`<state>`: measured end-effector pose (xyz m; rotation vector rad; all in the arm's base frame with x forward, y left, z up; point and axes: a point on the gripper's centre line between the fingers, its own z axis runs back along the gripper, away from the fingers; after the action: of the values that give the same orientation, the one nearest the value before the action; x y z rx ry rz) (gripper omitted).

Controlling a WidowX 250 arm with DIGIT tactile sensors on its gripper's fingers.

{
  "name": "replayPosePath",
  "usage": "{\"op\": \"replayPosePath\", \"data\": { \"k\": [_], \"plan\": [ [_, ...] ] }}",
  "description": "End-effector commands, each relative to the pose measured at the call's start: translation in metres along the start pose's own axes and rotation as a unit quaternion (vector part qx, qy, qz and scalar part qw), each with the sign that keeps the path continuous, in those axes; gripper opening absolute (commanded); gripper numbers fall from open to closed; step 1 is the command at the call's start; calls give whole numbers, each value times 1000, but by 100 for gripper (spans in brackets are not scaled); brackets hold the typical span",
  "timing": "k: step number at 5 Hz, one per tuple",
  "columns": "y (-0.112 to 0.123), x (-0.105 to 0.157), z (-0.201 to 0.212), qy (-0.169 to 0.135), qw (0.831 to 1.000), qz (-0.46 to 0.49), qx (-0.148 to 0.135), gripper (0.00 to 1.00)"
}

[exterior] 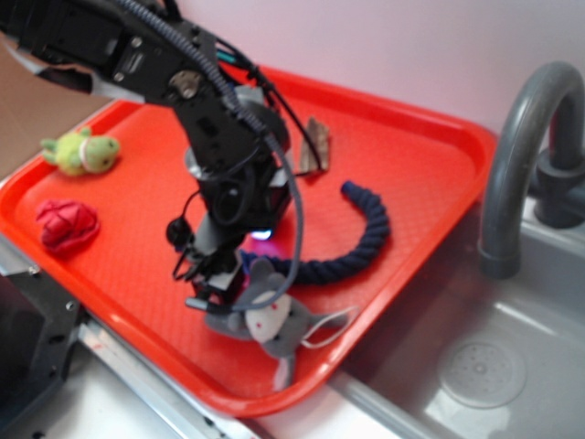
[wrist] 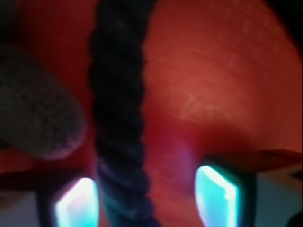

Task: Grab the blue rope.

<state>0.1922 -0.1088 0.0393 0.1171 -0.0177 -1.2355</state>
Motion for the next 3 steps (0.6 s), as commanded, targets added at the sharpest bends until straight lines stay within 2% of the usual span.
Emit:
{"op": "replayPosePath", "data": {
  "k": [1, 2, 3],
  "plan": [
    [-8, 2, 1, -1, 1000, 2, 18, 0],
    [19, -2, 23, -14, 998, 35, 49, 0],
    [39, -7, 40, -26, 996, 62, 60, 0]
  ]
}}
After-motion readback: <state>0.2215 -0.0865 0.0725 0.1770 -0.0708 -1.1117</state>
